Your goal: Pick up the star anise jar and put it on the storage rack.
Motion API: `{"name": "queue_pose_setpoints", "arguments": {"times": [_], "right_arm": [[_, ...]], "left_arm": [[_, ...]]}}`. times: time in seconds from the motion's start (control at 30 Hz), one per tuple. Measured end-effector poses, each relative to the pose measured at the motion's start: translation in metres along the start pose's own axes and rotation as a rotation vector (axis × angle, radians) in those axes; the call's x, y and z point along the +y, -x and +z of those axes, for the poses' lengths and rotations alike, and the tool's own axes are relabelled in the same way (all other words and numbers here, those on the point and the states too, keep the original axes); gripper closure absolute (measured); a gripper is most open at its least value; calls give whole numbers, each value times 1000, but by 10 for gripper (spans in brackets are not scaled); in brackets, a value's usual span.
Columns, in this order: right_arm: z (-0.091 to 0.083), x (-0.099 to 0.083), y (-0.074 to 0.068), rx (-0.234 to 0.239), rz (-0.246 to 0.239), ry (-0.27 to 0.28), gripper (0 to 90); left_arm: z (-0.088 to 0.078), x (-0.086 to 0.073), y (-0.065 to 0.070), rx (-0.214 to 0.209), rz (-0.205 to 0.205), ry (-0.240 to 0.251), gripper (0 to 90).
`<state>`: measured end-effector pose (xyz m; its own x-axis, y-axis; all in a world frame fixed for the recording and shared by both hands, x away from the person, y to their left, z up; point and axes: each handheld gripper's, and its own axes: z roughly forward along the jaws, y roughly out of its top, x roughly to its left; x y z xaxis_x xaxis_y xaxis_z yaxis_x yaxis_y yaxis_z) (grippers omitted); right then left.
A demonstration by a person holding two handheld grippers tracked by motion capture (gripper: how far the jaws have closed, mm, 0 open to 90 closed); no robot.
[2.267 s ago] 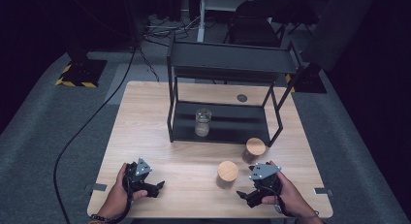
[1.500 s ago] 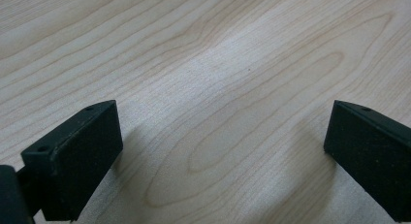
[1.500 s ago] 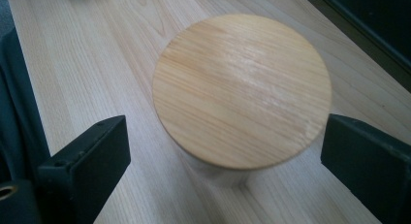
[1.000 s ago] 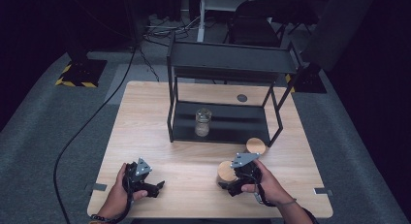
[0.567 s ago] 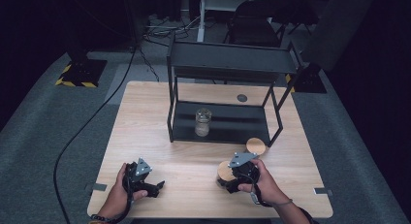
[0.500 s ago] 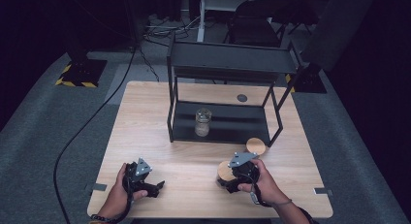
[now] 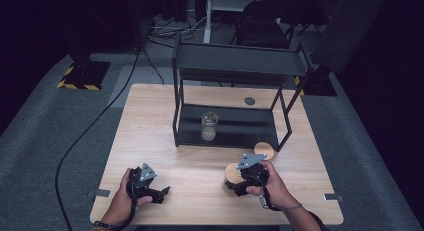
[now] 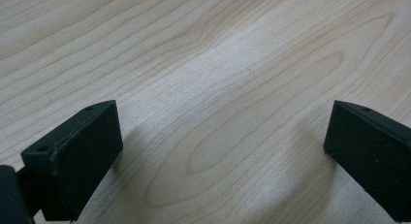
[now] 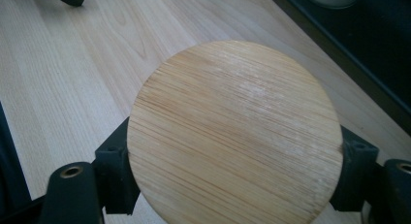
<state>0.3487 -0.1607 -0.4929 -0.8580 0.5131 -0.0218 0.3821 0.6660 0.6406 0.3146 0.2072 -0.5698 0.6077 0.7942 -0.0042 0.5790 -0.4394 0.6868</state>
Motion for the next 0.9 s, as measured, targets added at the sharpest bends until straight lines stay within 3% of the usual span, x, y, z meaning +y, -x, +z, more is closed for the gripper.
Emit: {"name": "queue_pose_setpoints", "arguments": {"times": [0.5, 0.6, 0.7, 0.9], "right_arm": [[-17, 24, 21, -33, 8, 23, 244], [-18, 28, 29, -17, 28, 33, 244], [-18, 33, 33, -51, 11, 21, 244], [-19, 44, 43, -69, 19, 25, 244]], "left_arm": [[0, 0, 0, 0, 0, 0, 0], [0, 0, 0, 0, 0, 0, 0], [0, 0, 0, 0, 0, 0, 0], [0, 0, 0, 0, 0, 0, 0]]}}
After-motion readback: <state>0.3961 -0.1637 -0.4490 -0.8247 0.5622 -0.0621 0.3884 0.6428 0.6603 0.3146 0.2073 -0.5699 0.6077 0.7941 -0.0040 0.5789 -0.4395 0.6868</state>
